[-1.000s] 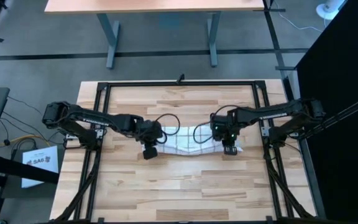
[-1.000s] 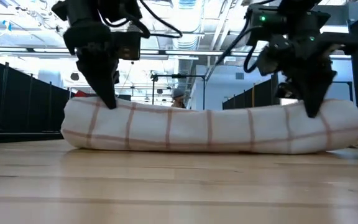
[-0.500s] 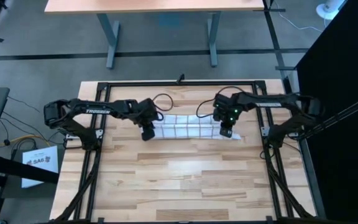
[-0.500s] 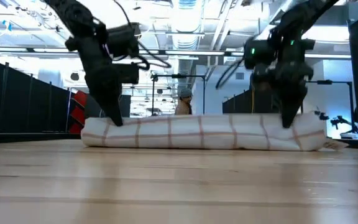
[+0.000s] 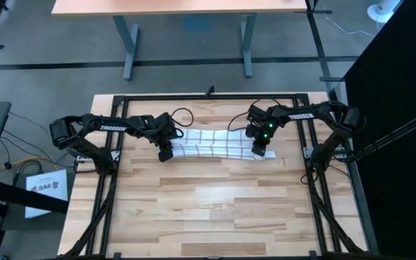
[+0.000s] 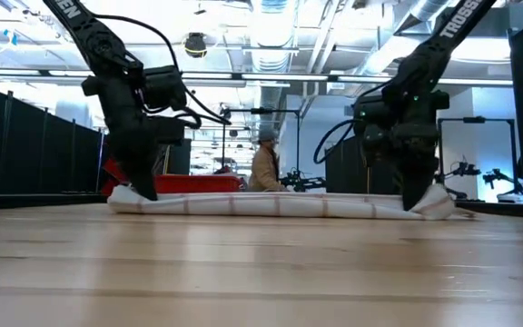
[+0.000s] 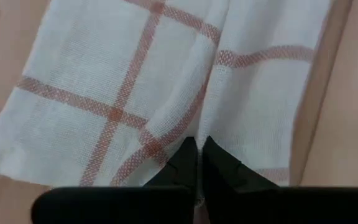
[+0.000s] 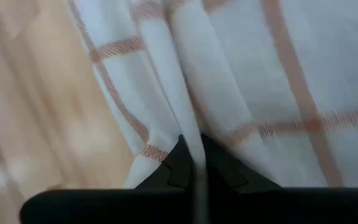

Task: Roll towel
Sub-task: Roll the white checkered towel

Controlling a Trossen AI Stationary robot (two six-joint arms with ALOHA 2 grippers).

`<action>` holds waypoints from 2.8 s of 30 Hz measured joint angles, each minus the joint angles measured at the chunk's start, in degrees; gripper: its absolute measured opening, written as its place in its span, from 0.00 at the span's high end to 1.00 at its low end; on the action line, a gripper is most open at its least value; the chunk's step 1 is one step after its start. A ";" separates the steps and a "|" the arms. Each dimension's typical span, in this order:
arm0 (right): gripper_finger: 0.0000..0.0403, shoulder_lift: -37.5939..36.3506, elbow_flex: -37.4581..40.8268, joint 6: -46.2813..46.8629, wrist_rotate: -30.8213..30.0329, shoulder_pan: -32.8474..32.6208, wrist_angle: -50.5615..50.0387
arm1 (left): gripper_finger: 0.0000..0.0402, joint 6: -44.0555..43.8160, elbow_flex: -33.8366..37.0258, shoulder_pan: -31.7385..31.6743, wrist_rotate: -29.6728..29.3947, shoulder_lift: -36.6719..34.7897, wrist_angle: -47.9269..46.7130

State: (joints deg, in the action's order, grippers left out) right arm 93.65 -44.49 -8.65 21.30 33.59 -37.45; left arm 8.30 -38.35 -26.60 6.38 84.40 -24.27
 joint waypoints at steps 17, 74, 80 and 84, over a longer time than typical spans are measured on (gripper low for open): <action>0.55 -14.56 0.41 -0.58 -8.99 6.36 -1.97 | 0.62 0.74 -4.15 -0.58 -10.72 -10.41 -2.78; 0.40 -11.79 6.08 -10.73 -19.76 -12.88 9.81 | 0.60 -9.88 -8.22 23.68 -31.96 7.67 2.67; 0.40 -11.79 6.33 -7.91 -19.76 -13.30 10.75 | 0.60 -7.52 -8.28 24.97 -27.55 7.67 0.15; 0.40 -11.79 6.36 -8.10 -19.74 -13.25 11.65 | 0.60 -4.62 -8.39 26.50 -27.39 7.67 -0.82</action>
State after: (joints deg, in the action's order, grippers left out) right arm 81.87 -38.13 -16.75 1.56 20.34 -25.79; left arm 3.69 -46.74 -0.10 -21.02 92.07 -25.08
